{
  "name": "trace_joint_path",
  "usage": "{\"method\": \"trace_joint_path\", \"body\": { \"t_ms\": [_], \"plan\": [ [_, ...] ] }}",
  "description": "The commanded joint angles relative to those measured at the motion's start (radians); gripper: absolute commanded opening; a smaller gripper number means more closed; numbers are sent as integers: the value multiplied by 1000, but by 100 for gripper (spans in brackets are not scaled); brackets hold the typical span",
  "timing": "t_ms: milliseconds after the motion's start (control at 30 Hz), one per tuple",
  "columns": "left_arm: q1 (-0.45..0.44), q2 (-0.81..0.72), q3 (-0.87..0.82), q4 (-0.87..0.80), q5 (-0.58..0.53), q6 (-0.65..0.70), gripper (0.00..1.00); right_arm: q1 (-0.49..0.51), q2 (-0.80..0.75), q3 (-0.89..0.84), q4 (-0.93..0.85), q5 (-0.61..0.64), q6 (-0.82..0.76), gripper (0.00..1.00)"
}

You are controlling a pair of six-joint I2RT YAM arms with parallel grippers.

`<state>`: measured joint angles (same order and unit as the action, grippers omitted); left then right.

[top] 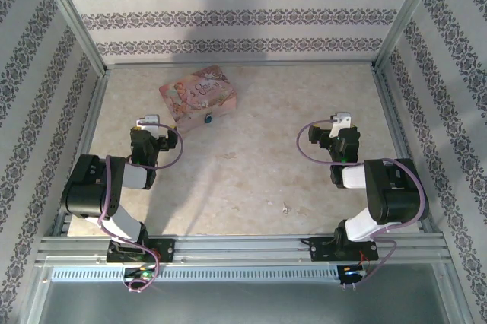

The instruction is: Unlock the padlock with the key

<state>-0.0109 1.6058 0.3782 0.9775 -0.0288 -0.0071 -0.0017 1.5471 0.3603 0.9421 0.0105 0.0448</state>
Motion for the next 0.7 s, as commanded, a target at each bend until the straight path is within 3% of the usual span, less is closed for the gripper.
{"method": "trace_joint_path", "body": {
  "t_ms": [0,667],
  "plan": [
    [13,-10,6,-18,24,2,99,11,-16,17,1,11,-12,98],
    [13,-10,7,-20,26,2,99,9,-16,19,1,6,-8,98]
  ]
}}
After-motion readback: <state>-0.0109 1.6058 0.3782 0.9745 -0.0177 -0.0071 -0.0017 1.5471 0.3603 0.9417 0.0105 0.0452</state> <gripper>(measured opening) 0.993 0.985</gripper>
